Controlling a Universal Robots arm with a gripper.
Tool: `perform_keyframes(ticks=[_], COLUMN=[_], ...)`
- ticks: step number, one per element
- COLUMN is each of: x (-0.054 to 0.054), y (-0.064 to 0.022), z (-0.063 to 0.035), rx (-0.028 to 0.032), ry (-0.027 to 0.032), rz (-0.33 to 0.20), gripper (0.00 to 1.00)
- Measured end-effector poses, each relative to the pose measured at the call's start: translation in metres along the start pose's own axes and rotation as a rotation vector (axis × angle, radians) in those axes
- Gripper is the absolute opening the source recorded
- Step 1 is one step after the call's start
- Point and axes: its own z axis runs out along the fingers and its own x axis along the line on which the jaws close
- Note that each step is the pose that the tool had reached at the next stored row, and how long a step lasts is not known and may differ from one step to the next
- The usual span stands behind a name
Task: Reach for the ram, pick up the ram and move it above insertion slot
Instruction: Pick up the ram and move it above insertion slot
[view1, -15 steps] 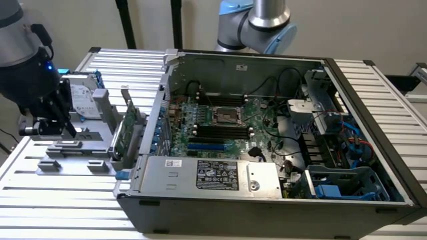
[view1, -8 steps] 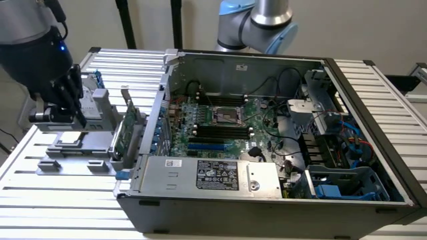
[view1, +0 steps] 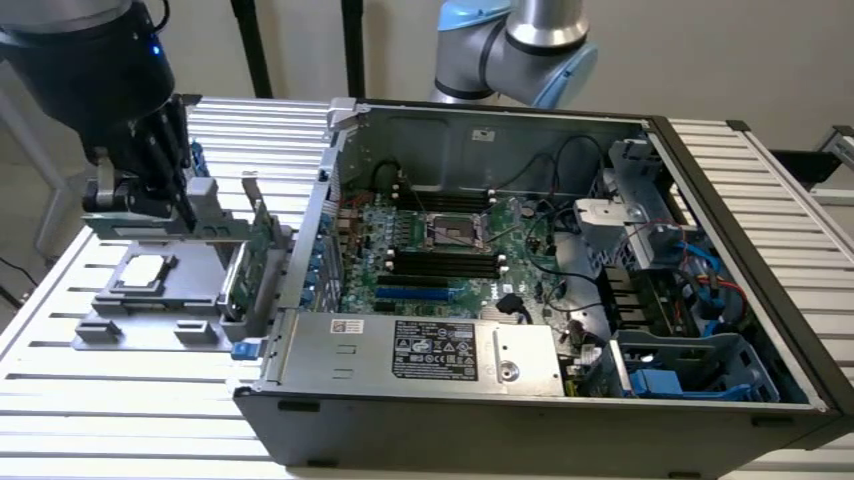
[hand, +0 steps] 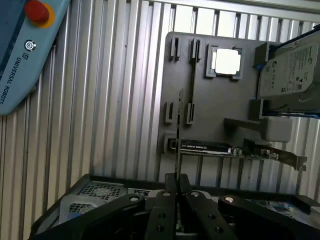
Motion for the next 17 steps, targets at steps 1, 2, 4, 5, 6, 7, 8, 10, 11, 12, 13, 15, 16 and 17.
perform_keyframes(ticks=[1,2,4,5,6,7,8,10,11,12,13,15,16,17], x=[0.000,0.000,0.001,0.001,0.001,0.002,0.002,0.003,0.003,0.004,0.004,0.005,0.005,0.006], y=[-0.0044,-0.0088,-0.0181,-0.0225,-0.0270,-0.0314,-0.0358,-0.0451,-0.0495,-0.0540,-0.0586,-0.0676,-0.0721,-0.0766], z=[-0.0045,-0.0087,-0.0166,-0.0197,-0.0218,-0.0231,-0.0240,-0.0246,-0.0247,-0.0248,-0.0249,-0.0251,-0.0251,-0.0252], rx=[-0.0011,-0.0022,-0.0045,-0.0054,-0.0059,-0.0063,-0.0065,-0.0065,-0.0065,-0.0066,-0.0065,-0.0065,-0.0065,-0.0065], ry=[-0.0004,-0.0007,-0.0014,-0.0016,-0.0018,-0.0018,-0.0018,-0.0019,-0.0019,-0.0019,-0.0019,-0.0019,-0.0019,-0.0019], rz=[0.000,0.000,0.000,0.000,0.000,0.000,0.000,0.000,0.000,0.000,0.000,0.000,0.000,0.000], gripper=[0.14,0.14,0.14,0.14,0.14,0.14,0.14,0.14,0.14,0.14,0.14,0.14,0.14,0.14])
